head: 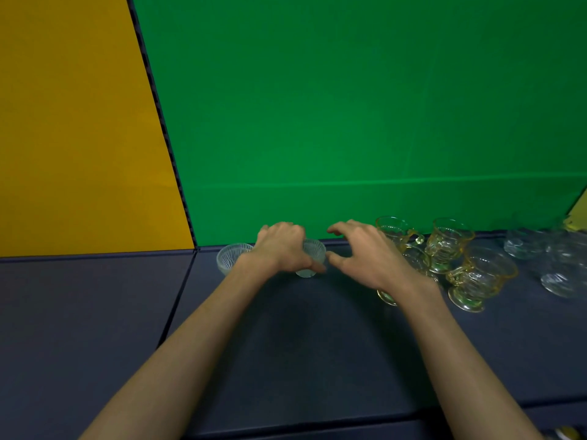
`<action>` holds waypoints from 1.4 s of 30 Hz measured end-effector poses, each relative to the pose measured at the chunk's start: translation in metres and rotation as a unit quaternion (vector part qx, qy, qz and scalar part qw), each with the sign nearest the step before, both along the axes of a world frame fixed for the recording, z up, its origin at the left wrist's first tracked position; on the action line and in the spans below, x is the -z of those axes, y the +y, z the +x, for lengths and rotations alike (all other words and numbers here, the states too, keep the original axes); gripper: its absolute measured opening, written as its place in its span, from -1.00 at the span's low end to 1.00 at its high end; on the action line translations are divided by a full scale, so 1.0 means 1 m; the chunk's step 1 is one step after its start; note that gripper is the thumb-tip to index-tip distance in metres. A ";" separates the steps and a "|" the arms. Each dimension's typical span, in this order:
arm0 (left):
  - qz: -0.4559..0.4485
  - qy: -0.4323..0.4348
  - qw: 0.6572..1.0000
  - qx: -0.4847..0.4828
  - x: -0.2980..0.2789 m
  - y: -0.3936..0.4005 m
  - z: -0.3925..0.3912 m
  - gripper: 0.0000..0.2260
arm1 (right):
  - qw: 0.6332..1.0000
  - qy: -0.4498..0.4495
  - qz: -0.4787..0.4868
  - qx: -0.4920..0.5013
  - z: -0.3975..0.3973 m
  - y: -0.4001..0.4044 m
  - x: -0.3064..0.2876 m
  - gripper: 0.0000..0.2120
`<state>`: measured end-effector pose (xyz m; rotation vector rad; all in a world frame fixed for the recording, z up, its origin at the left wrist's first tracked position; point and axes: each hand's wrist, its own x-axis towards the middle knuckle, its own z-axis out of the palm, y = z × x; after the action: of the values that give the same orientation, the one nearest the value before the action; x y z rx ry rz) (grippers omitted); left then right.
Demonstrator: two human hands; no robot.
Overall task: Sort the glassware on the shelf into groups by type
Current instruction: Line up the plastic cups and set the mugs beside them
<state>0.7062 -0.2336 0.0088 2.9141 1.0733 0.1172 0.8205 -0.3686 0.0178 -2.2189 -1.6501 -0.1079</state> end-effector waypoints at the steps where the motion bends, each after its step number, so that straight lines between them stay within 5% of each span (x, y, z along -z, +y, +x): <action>1: -0.006 0.002 1.000 -0.002 0.001 0.001 0.000 -0.36 | 1.000 0.003 -0.002 -0.003 -0.001 0.001 0.000 -0.47; 9: 0.002 0.031 0.999 -0.009 -0.003 0.003 -0.014 -0.40 | 1.000 0.005 -0.014 -0.010 -0.005 0.010 0.007 -0.49; 14: -0.020 0.005 1.000 0.001 -0.008 0.010 -0.039 -0.04 | 0.999 0.016 -0.028 -0.018 -0.012 0.018 0.015 -0.49; 18: -0.014 -0.038 0.998 -0.040 -0.011 0.023 -0.085 0.02 | 0.997 0.038 -0.058 -0.018 -0.017 0.027 0.022 -0.36; 24: -0.150 -0.129 0.975 -0.099 0.019 0.039 -0.122 0.15 | 0.993 0.081 -0.083 -0.016 -0.027 0.039 0.032 -0.25; 32: -0.203 -0.262 0.934 -0.134 0.041 0.042 -0.126 -0.21 | 0.991 0.115 -0.062 -0.020 -0.035 0.047 0.032 -0.38; 42: -0.206 -0.228 0.944 -0.120 0.037 0.040 -0.134 -0.03 | 0.993 0.098 -0.072 -0.010 -0.039 0.048 0.032 -0.23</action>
<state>0.5726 -0.1939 -0.0279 2.2271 1.1847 0.4819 0.7814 -0.3206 -0.0142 -2.2354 -1.6164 0.2345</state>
